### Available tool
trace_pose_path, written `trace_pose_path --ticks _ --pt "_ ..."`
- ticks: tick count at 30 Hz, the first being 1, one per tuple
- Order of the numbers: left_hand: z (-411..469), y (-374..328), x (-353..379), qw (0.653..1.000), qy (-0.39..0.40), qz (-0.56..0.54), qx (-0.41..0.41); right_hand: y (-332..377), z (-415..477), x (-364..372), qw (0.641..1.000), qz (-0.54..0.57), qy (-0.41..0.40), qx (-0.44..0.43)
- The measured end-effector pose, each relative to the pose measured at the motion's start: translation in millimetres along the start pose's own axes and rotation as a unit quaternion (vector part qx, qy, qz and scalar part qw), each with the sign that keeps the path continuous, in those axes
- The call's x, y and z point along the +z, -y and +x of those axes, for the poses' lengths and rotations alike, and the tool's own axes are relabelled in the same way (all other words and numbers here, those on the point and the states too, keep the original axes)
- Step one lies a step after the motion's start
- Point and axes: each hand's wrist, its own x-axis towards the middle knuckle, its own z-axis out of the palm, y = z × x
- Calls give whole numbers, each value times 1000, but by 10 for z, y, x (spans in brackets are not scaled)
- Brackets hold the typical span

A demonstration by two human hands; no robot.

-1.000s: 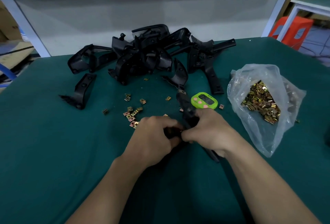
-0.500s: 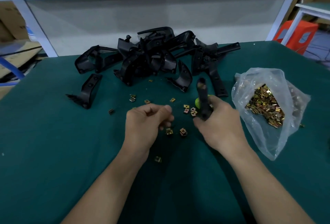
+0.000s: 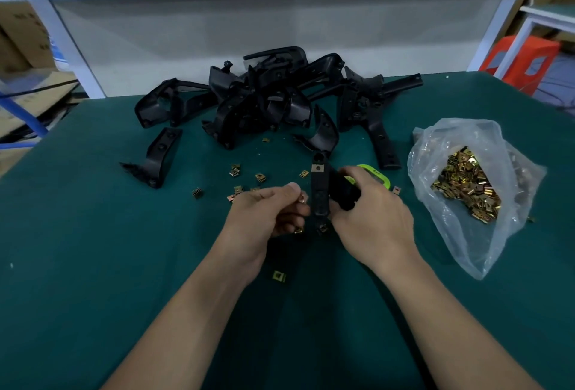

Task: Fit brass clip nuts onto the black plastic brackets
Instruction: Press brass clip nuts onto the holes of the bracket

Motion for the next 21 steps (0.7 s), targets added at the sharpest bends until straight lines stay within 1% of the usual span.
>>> trace_pose_path --ticks 2,11,13,16,17,19,21 --pt "1 5 3 1000 -5 -2 2 -25 -3 -12 1000 19 -15 -6" --pt "48 94 -26 998 1 50 29 -33 -19 14 998 35 -27 -33" --pt "61 104 -48 995 8 90 49 -45 -15 12 999 32 -30 -31" --pt "80 98 -85 975 10 200 94 -58 -28 1 999 21 -35 -29" --pt "84 93 -93 970 8 221 101 -61 -32 -3 999 19 -38 -28" --pt "90 97 -98 971 -7 217 105 -58 -31 -5 999 22 -38 -26" --pt "86 121 -70 978 -41 179 100 -54 -25 3 999 24 -33 -23"
